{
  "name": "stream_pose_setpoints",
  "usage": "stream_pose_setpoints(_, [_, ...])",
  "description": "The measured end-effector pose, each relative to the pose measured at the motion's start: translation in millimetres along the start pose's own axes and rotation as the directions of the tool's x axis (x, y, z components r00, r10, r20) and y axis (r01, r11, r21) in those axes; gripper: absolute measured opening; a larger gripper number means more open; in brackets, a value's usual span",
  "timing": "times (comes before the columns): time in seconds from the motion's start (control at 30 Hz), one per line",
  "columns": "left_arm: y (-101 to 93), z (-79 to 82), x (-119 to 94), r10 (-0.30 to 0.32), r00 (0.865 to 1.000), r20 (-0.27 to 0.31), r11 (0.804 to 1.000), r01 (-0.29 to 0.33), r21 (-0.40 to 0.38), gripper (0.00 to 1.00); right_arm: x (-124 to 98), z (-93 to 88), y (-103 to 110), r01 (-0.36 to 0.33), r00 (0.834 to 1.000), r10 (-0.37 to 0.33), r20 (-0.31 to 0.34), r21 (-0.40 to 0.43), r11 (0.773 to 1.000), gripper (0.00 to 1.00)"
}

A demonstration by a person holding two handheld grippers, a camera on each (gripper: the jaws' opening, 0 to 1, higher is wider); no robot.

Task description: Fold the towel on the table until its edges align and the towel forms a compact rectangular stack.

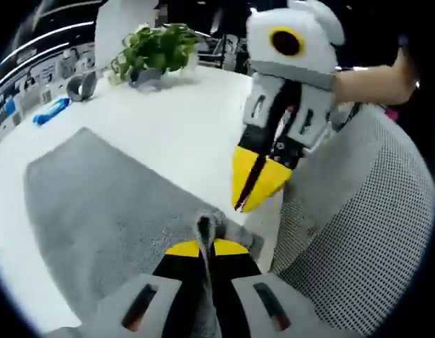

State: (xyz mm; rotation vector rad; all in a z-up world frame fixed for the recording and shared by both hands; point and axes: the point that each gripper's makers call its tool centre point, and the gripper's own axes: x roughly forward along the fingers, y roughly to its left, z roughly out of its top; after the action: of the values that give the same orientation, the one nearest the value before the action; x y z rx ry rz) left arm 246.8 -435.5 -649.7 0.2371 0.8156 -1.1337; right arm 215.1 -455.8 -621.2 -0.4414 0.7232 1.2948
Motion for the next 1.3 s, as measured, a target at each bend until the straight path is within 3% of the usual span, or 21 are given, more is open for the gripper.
stream_pose_setpoints(0.1, [1.2, 0.7, 0, -0.017, 1.000, 0.020, 0.998, 0.018, -0.057, 0.03, 4, -6.5, 9, -0.010, 0.999, 0.004, -0.045, -0.123, 0.992, 0.15])
stream_pose_setpoints(0.2, [1.5, 0.2, 1, -0.024, 0.999, 0.025, 0.996, 0.026, -0.084, 0.03, 15, -9.4, 20, -0.031, 0.995, 0.002, -0.101, -0.285, 0.958, 0.17])
stream_pose_setpoints(0.3, [0.1, 0.4, 1, -0.026, 0.999, 0.031, 0.995, 0.029, -0.092, 0.03, 25, -18.6, 29, -0.088, 0.985, 0.035, -0.169, -0.316, 0.945, 0.17])
stream_pose_setpoints(0.4, [-0.2, 0.4, 1, -0.026, 0.999, 0.030, 0.996, 0.029, -0.086, 0.03, 28, -29.7, 23, -0.091, 0.973, 0.005, -0.229, -0.368, 0.925, 0.17])
stream_pose_setpoints(0.5, [-0.4, 0.7, 1, -0.027, 0.999, 0.030, 0.996, 0.029, -0.079, 0.04, 29, -31.8, 24, -0.093, 0.973, 0.006, -0.230, -0.371, 0.924, 0.15])
stream_pose_setpoints(0.57, [-0.4, 0.4, 1, -0.031, 0.999, 0.027, 0.997, 0.033, -0.075, 0.04, 30, -28.2, 15, -0.056, 0.976, -0.041, -0.212, -0.431, 0.900, 0.08])
stream_pose_setpoints(0.67, [-7.0, 2.7, 1, -0.080, 0.996, 0.045, 0.996, 0.082, -0.042, 0.08, 31, -26.4, 16, -0.064, 0.981, -0.002, -0.192, -0.336, 0.940, 0.06])
stream_pose_setpoints(0.73, [-14.8, 1.7, -1, -0.129, 0.991, 0.047, 0.990, 0.131, -0.054, 0.17, 28, -26.2, 15, -0.065, 0.984, 0.010, -0.180, -0.302, 0.951, 0.05])
stream_pose_setpoints(0.8, [-20.1, 4.0, -4, -0.146, 0.988, 0.046, 0.989, 0.145, 0.010, 0.23, 25, -24.8, 15, -0.058, 0.987, 0.018, -0.162, -0.244, 0.968, 0.05])
stream_pose_setpoints(0.93, [-33.1, 6.9, -7, -0.171, 0.984, 0.038, 0.981, 0.167, 0.101, 0.33, 17, -16.8, 14, -0.038, 0.993, 0.013, -0.118, -0.212, 0.976, 0.04])
stream_pose_setpoints(1.0, [-41.5, 3.7, -7, -0.190, 0.982, 0.007, 0.965, 0.185, 0.186, 0.38, 12, -11.7, 12, -0.026, 0.995, 0.007, -0.096, -0.194, 0.981, 0.04])
stream_pose_setpoints(1.1, [-47.9, -5.5, -5, -0.172, 0.984, -0.050, 0.941, 0.179, 0.288, 0.40, 8, -4.8, 9, -0.004, 0.998, -0.007, -0.068, -0.160, 0.987, 0.04])
stream_pose_setpoints(1.17, [-45.1, -3.4, -1, -0.123, 0.992, -0.041, 0.916, 0.129, 0.380, 0.39, 5, 1.2, 6, 0.009, 0.999, -0.016, -0.048, -0.135, 0.991, 0.03])
stream_pose_setpoints(1.23, [-38.6, -3.9, 3, -0.072, 0.996, -0.046, 0.904, 0.085, 0.420, 0.31, 4, 7.2, 1, 0.026, 0.999, -0.028, -0.027, -0.096, 0.995, 0.03])
stream_pose_setpoints(1.27, [-28.9, 0.1, 4, -0.020, 0.999, -0.025, 0.888, 0.029, 0.458, 0.24, 4, 8.4, 0, 0.026, 0.999, -0.028, -0.025, -0.089, 0.996, 0.03])
stream_pose_setpoints(1.3, [-20.0, 3.1, 3, 0.028, 1.000, -0.009, 0.893, -0.021, 0.450, 0.13, 3, 10.0, -2, 0.033, 0.999, -0.034, -0.017, -0.086, 0.996, 0.03])
